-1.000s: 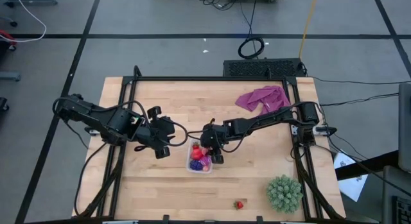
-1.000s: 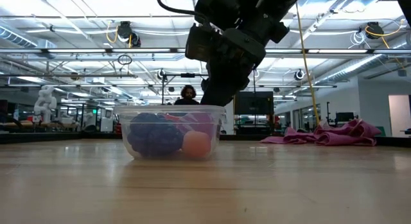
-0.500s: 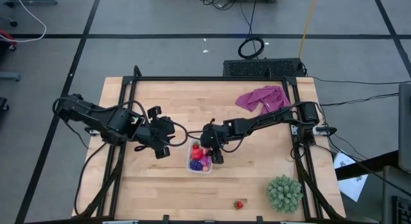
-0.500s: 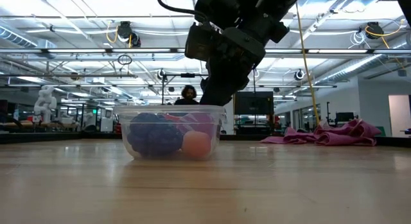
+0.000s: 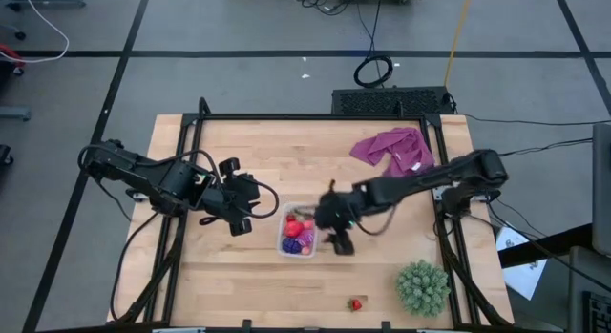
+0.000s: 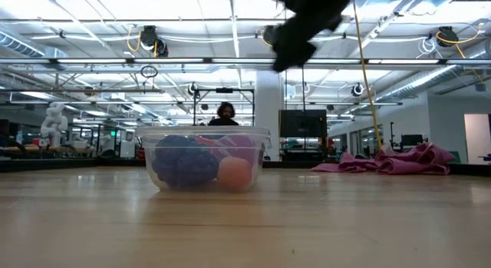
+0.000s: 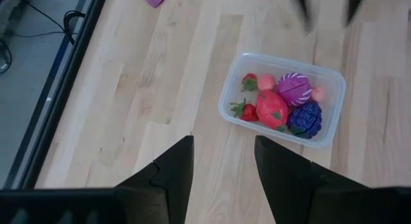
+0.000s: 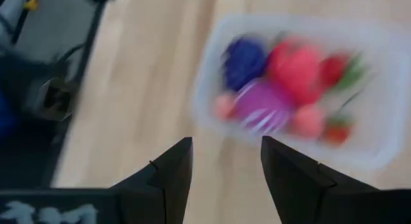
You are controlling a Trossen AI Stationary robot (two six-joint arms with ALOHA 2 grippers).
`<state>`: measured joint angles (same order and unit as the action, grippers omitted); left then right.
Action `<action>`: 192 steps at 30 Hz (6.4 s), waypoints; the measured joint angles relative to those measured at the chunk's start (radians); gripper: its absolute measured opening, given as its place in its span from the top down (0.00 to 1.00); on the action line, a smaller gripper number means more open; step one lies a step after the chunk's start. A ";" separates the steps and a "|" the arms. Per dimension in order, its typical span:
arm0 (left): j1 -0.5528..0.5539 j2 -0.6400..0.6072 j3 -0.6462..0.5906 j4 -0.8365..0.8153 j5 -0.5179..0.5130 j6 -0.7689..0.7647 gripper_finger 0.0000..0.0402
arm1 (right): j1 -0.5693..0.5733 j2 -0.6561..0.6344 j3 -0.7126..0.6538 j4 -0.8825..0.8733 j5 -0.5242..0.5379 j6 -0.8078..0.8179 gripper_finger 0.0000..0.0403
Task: Pick and placing Produce into tupperware
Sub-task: Put the red strawberry into the transparent bin
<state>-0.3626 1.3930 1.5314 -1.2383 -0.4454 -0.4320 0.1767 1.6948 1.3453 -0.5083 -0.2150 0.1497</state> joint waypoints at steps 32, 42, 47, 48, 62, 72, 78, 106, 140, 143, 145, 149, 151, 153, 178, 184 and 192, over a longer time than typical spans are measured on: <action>0.000 0.000 0.000 0.016 0.001 -0.122 0.58 | 0.466 0.001 -0.217 0.205 0.014 0.638 0.56; 0.000 0.000 0.000 0.016 0.000 -0.117 0.58 | 0.517 0.007 -0.220 0.190 0.112 0.568 0.61; 0.000 0.000 0.000 0.016 0.000 -0.116 0.58 | 0.526 0.054 -0.220 0.203 0.119 0.573 0.62; 0.000 0.000 0.000 0.016 0.000 -0.116 0.58 | 0.526 0.065 -0.220 0.205 0.112 0.582 0.62; 0.000 0.000 0.000 0.016 0.000 -0.118 0.58 | 0.526 0.088 -0.220 0.272 0.120 0.580 0.62; 0.000 0.000 0.000 0.016 0.000 -0.116 0.58 | 0.526 0.121 -0.219 0.270 0.144 0.589 0.62; 0.000 0.000 0.000 0.016 0.001 -0.116 0.58 | 0.525 0.135 -0.219 0.252 0.162 0.590 0.62; 0.000 0.000 0.000 0.015 0.001 -0.114 0.58 | 0.412 0.128 -0.217 0.157 0.214 0.460 0.62; -0.005 0.000 0.000 0.013 0.002 -0.105 0.58 | 0.349 0.131 -0.220 0.135 0.130 0.459 0.62; -0.013 0.000 0.000 0.013 0.002 -0.105 0.58 | 0.347 0.131 -0.220 0.136 0.123 0.460 0.62; -0.017 0.000 0.000 0.013 0.002 -0.105 0.58 | 0.345 0.131 -0.220 0.136 0.109 0.466 0.62; -0.027 0.000 0.000 0.012 0.002 -0.106 0.58 | 0.340 0.131 -0.220 0.137 0.105 0.467 0.62; -0.030 0.000 0.000 0.012 0.001 -0.106 0.58 | 0.339 0.131 -0.220 0.136 0.105 0.467 0.62; -0.032 0.000 0.000 0.012 0.001 -0.107 0.58 | 0.336 0.131 -0.224 0.143 0.105 0.467 0.62; -0.032 0.000 0.000 0.012 -0.002 -0.105 0.58 | 0.288 0.096 -0.280 0.189 0.064 0.497 0.53; -0.032 0.000 0.000 0.012 -0.002 -0.113 0.58 | 0.280 0.080 -0.280 0.192 0.062 0.493 0.53; -0.032 0.000 0.000 0.011 -0.002 -0.114 0.58 | 0.279 0.080 -0.280 0.189 0.113 0.476 0.53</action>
<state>-0.3943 1.3930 1.5314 -1.2269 -0.4473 -0.5458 0.4561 1.7744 1.0657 -0.3189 -0.1017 0.6256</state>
